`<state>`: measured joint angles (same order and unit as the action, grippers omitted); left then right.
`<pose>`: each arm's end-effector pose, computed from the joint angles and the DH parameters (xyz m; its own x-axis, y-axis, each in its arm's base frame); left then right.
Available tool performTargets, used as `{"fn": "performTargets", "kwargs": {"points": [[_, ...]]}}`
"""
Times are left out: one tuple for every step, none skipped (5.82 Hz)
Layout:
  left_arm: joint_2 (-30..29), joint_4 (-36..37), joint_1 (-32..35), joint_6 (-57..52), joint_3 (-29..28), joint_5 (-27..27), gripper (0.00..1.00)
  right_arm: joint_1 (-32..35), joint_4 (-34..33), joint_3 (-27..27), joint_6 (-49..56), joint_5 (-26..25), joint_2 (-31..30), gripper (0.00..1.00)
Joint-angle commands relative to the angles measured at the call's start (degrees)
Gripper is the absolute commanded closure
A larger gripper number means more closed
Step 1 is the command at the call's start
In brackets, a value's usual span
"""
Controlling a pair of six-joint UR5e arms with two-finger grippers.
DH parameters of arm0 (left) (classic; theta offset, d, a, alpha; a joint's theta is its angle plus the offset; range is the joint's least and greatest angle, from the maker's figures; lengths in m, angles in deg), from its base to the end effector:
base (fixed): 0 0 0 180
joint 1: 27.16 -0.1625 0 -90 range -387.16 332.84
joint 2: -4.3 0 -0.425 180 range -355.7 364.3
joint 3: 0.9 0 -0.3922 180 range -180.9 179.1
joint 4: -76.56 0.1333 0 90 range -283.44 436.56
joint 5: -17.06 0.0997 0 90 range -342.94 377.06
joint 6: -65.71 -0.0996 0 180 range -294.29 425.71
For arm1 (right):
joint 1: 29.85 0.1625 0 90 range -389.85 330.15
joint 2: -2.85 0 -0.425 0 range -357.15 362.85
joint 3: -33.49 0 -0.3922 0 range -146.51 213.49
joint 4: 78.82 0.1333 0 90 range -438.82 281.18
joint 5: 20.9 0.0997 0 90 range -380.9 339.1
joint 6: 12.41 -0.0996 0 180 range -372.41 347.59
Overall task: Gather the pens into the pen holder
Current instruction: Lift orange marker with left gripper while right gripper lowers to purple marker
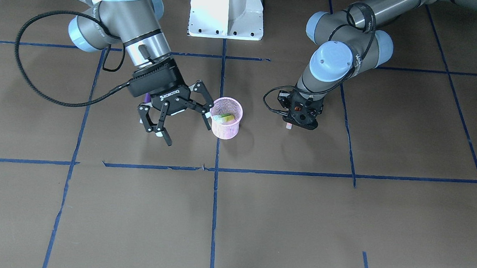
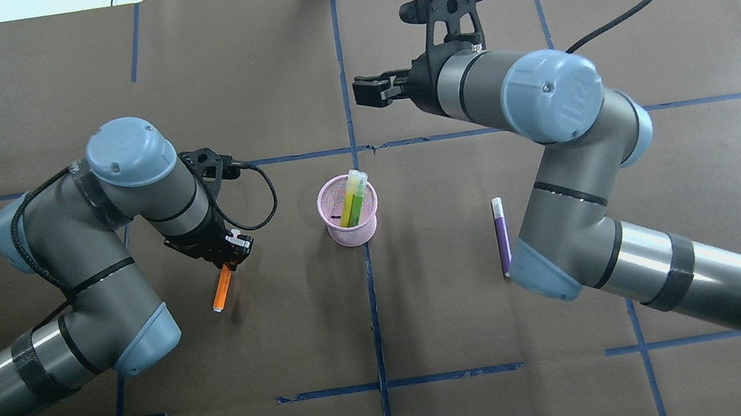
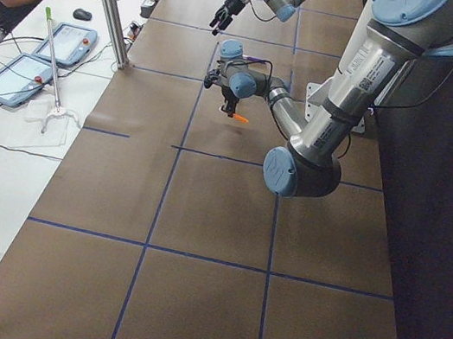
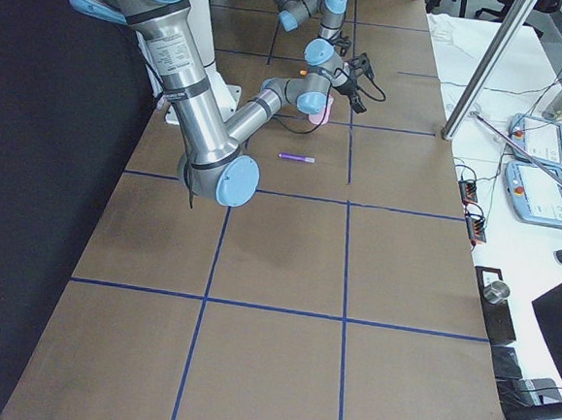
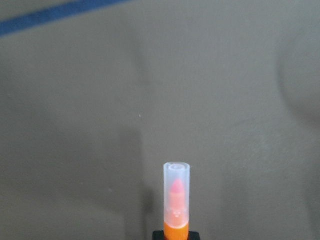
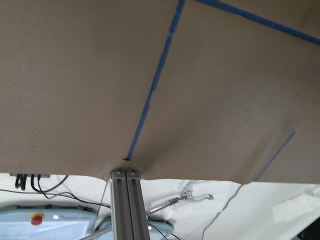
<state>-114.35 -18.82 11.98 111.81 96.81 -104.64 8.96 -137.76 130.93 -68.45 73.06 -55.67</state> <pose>0.4534 -0.4734 0.2998 0.6013 0.2713 -0.7516 -0.2098 0.9612 0.1791 -0.4308 -0.5088 0.2189 0.5423 -0.2790 0.7925 -0.3276 0.7984 0.5052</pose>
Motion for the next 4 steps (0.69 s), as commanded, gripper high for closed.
{"fn": "performTargets", "kwargs": {"points": [[-0.5,-0.3,3.3,0.0,5.4,0.1,1.00,0.9,-15.0,3.9,0.3,7.7,-1.2,0.00],[-1.3,-0.6,5.1,0.2,7.9,0.1,1.00,1.3,-22.5,6.3,0.9,13.0,-1.4,0.00],[-3.2,-2.2,5.3,0.8,8.4,3.4,1.00,1.2,-28.8,7.1,1.0,15.4,-2.0,0.00],[-3.1,-7.1,5.3,2.6,8.3,5.0,1.00,-0.3,-34.5,7.2,1.2,15.5,-2.0,0.00]]}}
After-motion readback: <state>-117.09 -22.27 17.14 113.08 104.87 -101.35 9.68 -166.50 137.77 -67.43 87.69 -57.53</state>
